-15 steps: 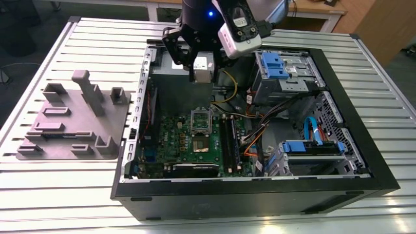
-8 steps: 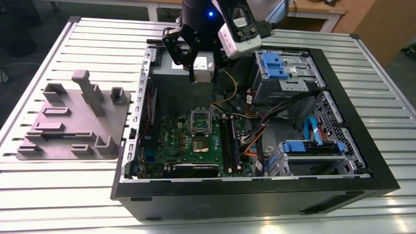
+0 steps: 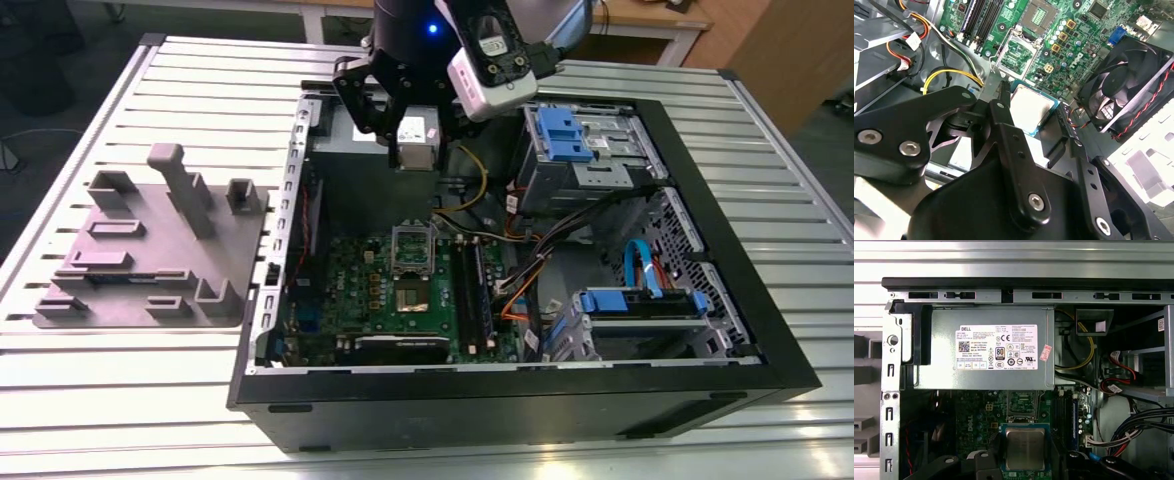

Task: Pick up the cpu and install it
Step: 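Place the cpu into insertion slot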

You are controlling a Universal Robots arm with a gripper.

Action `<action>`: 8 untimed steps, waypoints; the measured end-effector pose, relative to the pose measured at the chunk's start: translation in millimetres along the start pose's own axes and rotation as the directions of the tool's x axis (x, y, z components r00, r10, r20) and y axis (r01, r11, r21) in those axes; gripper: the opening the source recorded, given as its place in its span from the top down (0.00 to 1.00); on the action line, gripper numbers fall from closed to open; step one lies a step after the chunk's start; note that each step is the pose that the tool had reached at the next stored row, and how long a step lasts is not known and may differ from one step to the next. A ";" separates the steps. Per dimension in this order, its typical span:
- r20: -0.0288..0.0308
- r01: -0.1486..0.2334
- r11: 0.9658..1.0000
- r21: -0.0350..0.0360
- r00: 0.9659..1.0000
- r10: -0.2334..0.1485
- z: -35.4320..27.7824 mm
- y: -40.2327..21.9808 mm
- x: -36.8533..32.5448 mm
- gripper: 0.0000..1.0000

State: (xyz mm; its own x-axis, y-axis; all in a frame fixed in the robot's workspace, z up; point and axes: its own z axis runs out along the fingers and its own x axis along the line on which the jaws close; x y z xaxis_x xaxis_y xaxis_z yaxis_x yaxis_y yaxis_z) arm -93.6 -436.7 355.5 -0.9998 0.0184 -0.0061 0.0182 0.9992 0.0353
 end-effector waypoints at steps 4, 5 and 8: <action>0.000 0.000 1.000 0.000 1.000 0.000 0.3 -0.1 0.0 0.53; 0.000 0.000 1.000 0.000 1.000 0.000 1.7 -0.2 -0.6 0.53; 0.000 0.000 1.000 0.000 1.000 0.000 5.2 -1.2 -4.4 0.53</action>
State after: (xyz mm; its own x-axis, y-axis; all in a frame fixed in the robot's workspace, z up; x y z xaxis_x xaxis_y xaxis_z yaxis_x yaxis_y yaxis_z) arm -89.2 -437.9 350.3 -0.9998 0.0188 -0.0060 0.0185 0.9992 0.0355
